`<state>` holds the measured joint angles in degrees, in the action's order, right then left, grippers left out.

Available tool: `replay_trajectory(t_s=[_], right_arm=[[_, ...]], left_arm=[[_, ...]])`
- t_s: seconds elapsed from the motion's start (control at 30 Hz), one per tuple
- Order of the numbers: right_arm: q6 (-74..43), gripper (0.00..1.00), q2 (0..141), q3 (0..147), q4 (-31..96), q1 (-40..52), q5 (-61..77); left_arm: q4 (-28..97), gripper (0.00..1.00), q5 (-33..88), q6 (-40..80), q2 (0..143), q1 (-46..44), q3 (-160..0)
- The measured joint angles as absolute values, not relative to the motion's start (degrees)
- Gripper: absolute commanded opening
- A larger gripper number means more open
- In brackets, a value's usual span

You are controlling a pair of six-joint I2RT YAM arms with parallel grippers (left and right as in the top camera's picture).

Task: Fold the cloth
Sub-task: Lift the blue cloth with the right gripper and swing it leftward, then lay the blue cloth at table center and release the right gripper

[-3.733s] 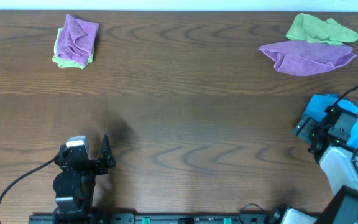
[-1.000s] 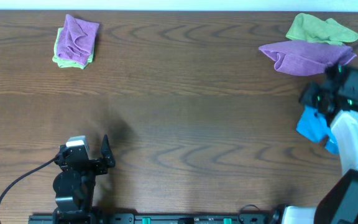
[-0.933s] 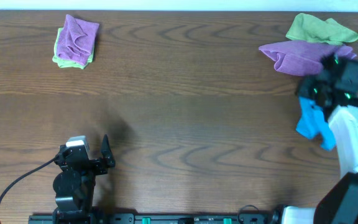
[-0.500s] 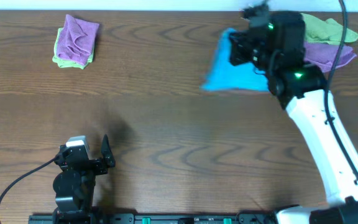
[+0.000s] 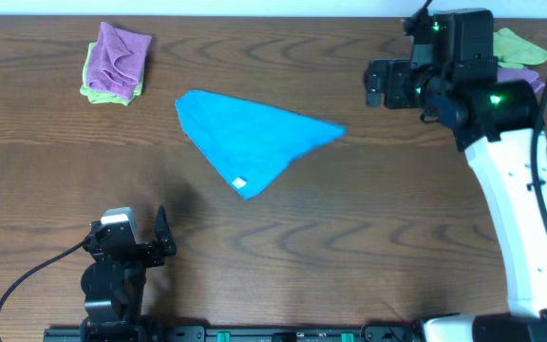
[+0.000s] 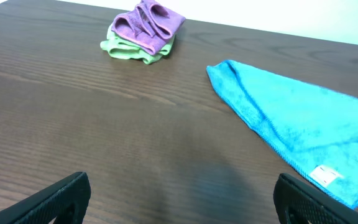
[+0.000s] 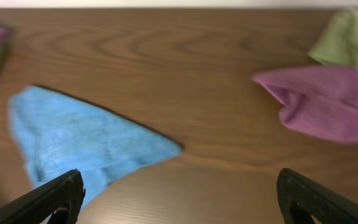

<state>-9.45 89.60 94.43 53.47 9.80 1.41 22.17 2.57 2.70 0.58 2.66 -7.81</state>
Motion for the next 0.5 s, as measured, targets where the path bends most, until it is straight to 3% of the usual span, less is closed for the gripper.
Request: replay_trajectory(t_s=[0.17, 0.5], right_arm=[[-6.61, 0.86, 94.54, 93.36, 54.22, 11.07, 3.22], [8.4, 0.8, 110.06, 92.27, 40.51, 30.68, 8.97]], left_arm=[[22.2, 0.95, 2.57, 2.7, 0.58, 2.66, -7.81], [22.17, 0.95, 2.57, 2.7, 0.58, 2.66, -7.81]])
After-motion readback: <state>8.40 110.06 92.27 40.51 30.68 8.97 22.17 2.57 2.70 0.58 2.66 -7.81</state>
